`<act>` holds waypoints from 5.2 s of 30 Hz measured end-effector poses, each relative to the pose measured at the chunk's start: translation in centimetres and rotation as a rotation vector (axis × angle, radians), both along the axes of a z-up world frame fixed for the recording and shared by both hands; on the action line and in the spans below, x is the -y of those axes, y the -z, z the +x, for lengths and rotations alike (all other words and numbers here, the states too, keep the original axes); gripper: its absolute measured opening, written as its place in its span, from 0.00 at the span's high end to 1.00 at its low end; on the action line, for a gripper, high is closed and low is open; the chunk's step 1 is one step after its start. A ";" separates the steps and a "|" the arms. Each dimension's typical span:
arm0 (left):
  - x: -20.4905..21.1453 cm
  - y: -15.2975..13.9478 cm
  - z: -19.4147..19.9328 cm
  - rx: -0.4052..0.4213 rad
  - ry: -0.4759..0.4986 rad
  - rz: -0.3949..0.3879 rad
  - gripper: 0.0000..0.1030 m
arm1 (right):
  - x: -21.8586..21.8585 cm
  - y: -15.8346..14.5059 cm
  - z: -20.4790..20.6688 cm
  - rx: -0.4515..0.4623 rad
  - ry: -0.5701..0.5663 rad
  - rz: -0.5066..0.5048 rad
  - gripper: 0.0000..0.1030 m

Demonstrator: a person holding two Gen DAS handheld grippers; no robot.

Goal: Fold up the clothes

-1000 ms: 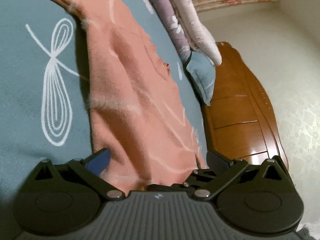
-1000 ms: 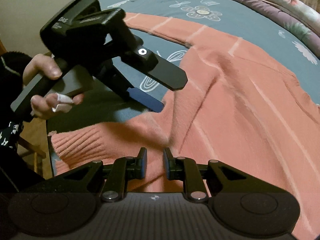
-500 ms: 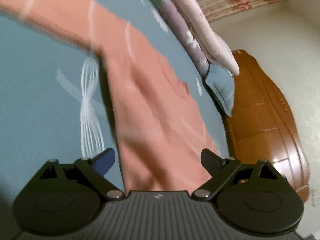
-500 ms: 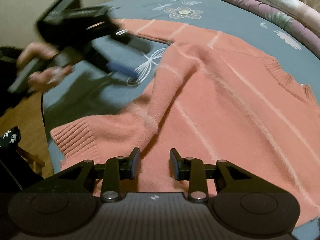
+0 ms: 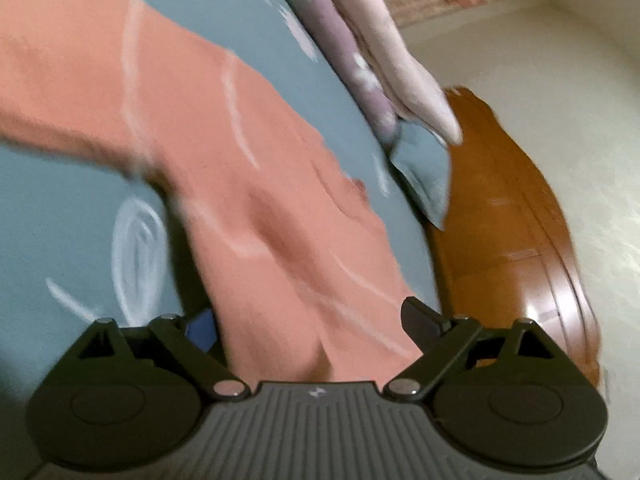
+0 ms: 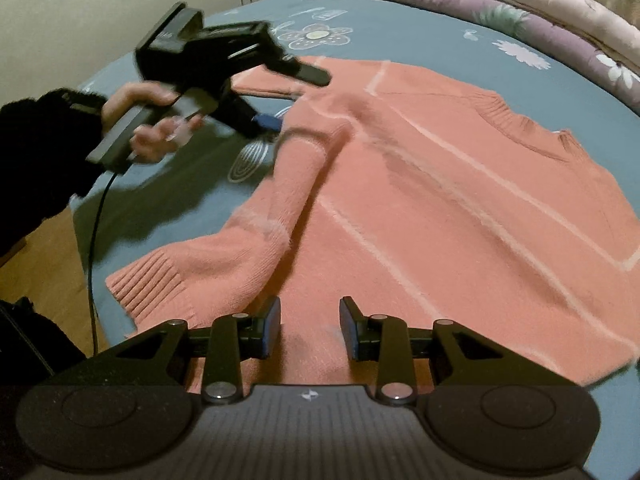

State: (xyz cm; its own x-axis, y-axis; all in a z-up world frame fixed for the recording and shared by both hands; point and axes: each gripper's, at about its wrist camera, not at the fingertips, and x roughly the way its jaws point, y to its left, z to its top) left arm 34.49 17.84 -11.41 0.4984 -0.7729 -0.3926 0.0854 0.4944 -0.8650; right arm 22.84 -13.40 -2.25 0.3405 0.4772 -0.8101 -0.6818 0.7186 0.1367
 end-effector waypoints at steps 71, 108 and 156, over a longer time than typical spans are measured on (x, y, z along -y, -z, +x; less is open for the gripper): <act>-3.3 0.5 -15.3 -0.217 -0.125 0.226 0.93 | 15.9 3.5 -2.9 -0.198 0.568 0.266 0.54; -3.0 1.0 -15.5 -0.254 -0.174 0.192 0.89 | 19.3 7.7 -1.9 -0.361 0.646 0.691 0.73; 6.4 -3.1 -32.9 0.244 -0.036 0.436 0.43 | 19.0 10.4 -13.3 -0.031 0.432 0.814 0.30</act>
